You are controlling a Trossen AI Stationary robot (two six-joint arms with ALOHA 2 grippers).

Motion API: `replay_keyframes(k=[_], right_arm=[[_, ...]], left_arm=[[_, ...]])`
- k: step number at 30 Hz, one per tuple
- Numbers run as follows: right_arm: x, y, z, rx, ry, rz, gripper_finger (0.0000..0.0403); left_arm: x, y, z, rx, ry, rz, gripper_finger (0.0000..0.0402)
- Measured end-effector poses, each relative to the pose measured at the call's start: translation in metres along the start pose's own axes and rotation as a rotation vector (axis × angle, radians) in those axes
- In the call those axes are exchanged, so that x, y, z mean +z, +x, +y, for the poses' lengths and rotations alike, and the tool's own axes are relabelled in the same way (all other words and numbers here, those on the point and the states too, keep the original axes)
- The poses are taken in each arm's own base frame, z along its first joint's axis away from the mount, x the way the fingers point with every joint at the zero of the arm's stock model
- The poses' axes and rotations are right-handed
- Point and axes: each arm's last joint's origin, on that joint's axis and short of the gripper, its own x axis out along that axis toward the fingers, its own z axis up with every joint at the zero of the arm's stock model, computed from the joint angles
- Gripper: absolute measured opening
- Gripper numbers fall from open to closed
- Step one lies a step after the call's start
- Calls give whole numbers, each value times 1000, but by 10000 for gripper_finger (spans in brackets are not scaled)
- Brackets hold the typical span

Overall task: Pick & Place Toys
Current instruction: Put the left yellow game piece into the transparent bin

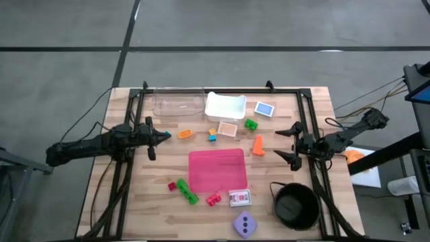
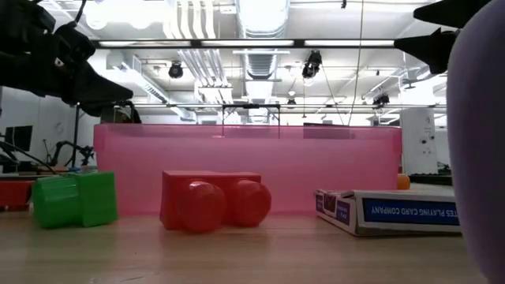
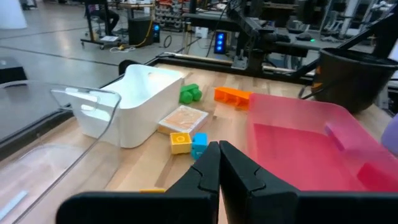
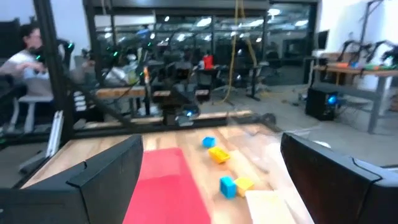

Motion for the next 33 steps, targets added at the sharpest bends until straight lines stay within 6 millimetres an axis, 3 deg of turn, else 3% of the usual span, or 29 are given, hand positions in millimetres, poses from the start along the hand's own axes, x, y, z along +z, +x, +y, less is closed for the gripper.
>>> replay_keyframes(k=[3,10,16,24,33], right_arm=[[-4,4,2,-22,4,37,380],[-5,19,5,-117,-57,138,380],[5,42,1,-223,-137,267,380],[8,83,-4,-272,-192,460,380],[0,126,8,-58,-212,284,380]], left_arm=[[-1,1,1,43,-7,10,51],[-2,5,4,132,-45,24,176],[-2,7,5,172,-39,33,252],[-4,10,5,196,-40,73,268],[7,17,5,235,-18,140,268]])
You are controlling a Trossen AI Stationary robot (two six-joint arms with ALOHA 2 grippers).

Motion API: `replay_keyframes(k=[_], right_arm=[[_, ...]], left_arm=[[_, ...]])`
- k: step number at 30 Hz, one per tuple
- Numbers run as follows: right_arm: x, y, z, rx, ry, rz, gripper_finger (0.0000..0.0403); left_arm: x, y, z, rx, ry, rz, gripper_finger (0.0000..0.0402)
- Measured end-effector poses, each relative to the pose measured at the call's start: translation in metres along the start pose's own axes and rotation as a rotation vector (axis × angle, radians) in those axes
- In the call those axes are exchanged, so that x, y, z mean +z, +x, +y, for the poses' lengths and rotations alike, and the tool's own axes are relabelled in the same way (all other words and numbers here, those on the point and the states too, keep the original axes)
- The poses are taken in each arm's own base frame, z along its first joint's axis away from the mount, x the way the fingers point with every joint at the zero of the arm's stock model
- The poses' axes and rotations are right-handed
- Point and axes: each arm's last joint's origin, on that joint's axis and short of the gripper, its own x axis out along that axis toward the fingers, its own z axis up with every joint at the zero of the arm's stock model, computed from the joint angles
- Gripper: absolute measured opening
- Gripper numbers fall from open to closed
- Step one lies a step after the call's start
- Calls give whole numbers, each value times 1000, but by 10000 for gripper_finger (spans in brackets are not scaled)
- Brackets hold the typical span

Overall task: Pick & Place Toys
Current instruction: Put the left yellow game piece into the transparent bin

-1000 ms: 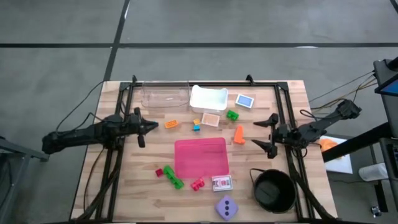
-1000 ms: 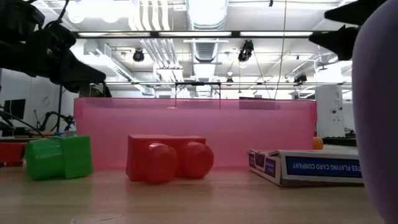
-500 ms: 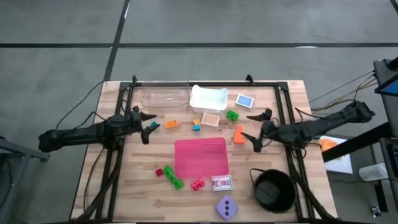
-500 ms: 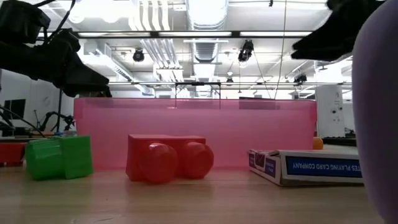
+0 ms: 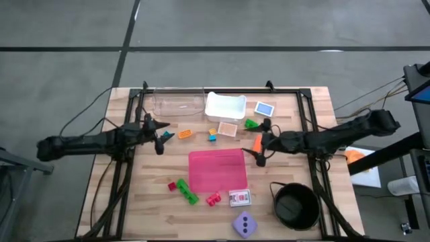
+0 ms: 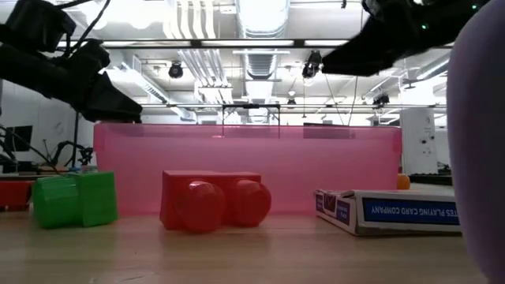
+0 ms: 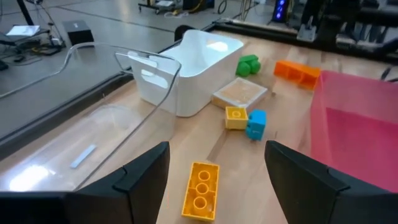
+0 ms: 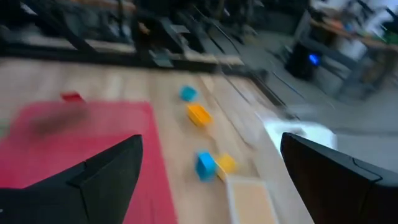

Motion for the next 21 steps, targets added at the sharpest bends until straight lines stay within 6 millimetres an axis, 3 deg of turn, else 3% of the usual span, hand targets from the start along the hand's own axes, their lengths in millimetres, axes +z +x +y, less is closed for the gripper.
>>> replay_keyframes(k=[10,21], right_arm=[[9,38,12,121,-46,-60,380],[2,57,26,297,-21,-233,380]], left_arm=[[19,13,-9,-76,158,101,268],[12,22,-33,-262,226,120,268]])
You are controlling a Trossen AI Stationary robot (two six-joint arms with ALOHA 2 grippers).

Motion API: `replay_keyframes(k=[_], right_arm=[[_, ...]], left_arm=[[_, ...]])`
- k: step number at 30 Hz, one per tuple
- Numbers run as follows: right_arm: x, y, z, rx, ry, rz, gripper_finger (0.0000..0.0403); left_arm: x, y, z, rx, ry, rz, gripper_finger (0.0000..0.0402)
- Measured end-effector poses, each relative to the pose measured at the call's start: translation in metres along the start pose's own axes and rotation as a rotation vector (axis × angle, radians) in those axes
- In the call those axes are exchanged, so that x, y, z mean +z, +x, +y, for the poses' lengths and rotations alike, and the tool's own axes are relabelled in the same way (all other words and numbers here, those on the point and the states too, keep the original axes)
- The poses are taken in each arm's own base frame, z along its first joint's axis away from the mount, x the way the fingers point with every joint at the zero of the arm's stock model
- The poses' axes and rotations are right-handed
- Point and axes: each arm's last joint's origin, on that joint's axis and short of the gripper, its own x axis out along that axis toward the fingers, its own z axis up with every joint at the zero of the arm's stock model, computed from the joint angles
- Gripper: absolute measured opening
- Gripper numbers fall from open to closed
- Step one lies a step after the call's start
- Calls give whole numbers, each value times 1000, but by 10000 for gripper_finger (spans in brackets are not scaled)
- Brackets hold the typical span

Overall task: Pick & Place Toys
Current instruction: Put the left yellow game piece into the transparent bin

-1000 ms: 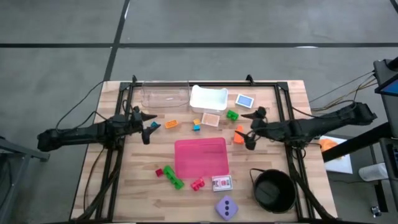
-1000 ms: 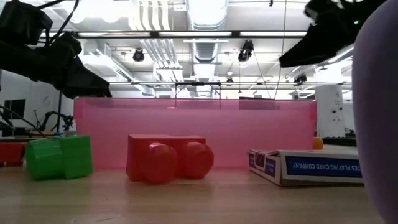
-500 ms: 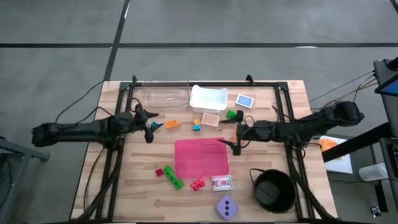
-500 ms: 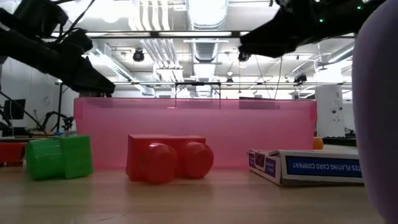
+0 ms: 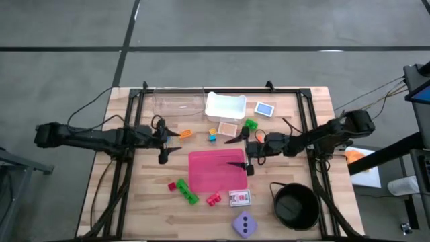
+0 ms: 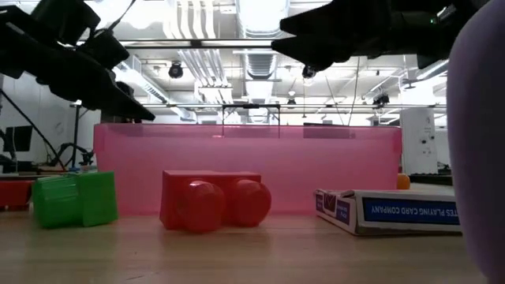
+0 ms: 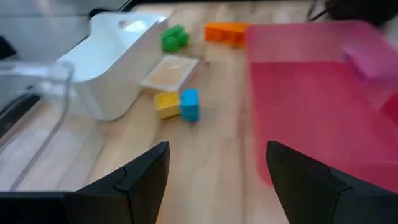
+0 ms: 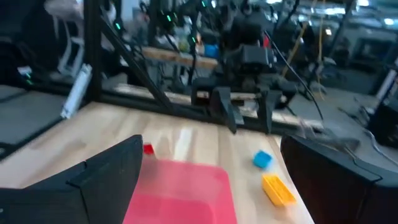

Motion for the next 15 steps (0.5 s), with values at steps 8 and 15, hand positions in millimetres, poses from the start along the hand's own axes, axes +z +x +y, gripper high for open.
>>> replay_keyframes(k=[8,15], right_arm=[[7,-17,4,17,-37,-72,380],[22,-56,8,14,-43,-197,380]], left_arm=[[-1,-2,-29,-173,12,-1,269],[1,-7,-46,-206,8,3,269]])
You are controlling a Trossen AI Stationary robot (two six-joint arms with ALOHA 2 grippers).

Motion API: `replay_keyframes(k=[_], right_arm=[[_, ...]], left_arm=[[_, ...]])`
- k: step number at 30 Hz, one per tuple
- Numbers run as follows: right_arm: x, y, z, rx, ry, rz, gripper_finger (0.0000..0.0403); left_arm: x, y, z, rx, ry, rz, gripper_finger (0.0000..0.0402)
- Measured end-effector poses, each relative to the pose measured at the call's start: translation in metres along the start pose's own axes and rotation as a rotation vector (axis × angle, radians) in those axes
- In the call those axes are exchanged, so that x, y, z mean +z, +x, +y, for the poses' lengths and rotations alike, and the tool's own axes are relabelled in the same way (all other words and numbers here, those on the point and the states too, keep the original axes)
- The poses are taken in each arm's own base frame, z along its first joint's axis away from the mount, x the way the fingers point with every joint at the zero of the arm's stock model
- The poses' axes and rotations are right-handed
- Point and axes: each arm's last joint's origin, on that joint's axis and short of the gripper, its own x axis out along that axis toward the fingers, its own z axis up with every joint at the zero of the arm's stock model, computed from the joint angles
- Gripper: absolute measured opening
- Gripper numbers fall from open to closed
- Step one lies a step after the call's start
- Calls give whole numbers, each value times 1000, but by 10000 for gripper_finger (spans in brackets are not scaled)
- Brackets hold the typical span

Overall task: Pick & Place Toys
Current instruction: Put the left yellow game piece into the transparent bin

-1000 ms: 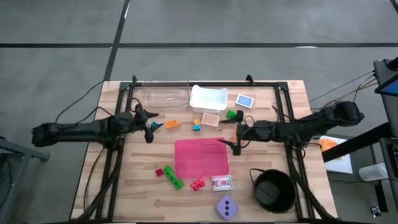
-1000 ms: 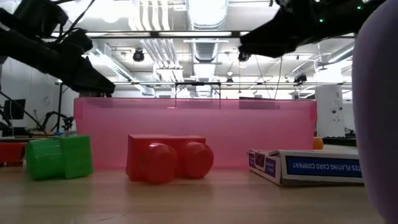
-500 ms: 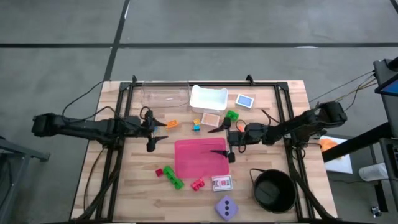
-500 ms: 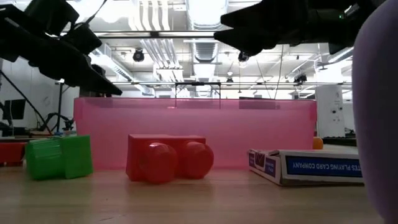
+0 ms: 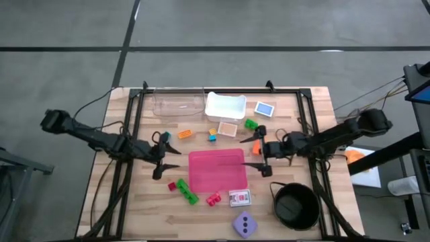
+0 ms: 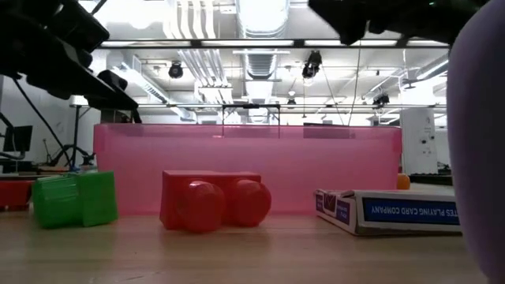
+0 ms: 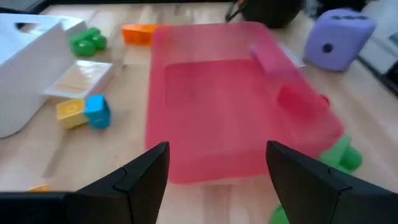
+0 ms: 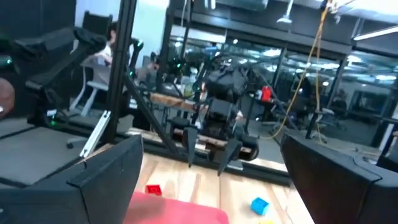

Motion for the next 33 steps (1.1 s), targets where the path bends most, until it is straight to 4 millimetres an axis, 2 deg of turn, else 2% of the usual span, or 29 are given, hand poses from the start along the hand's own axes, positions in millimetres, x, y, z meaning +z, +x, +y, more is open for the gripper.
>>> replay_keyframes(k=[5,10,14,25,33], right_arm=[[2,-18,-2,-28,12,-13,380],[0,-22,-2,-29,23,-5,380],[-4,-19,-1,-25,22,16,380],[-10,-5,1,-26,12,53,380],[-10,-4,1,-26,11,55,380]], left_arm=[[5,-4,4,189,25,74,269],[6,-8,9,371,-36,136,269],[0,-6,12,423,-89,184,269],[-6,20,28,541,-111,245,269],[-16,42,47,624,-107,319,269]])
